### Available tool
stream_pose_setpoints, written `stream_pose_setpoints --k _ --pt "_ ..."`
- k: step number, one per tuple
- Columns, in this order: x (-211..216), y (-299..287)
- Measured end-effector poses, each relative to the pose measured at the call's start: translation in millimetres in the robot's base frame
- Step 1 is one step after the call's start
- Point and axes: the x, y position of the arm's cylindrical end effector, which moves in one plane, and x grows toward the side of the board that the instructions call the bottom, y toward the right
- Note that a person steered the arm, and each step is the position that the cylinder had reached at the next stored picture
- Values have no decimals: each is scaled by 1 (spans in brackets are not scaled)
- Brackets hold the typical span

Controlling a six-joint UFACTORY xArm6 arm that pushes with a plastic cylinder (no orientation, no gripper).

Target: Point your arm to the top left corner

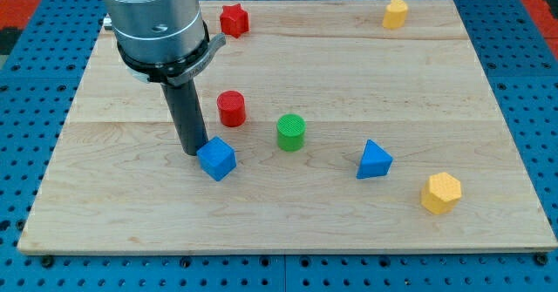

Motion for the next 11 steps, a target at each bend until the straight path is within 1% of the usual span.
stream_pose_setpoints --k 1,2,3,4,6,7,8,9,10,11 --pt "21 -13" --pt "41 14" --pt "46 -4" --pt "8 -51" --pt "-134 -145" --pt "-180 -175" --pt "-212 -192" --pt "-221 -192" --pt "-252 -178" --pt "-284 -140"
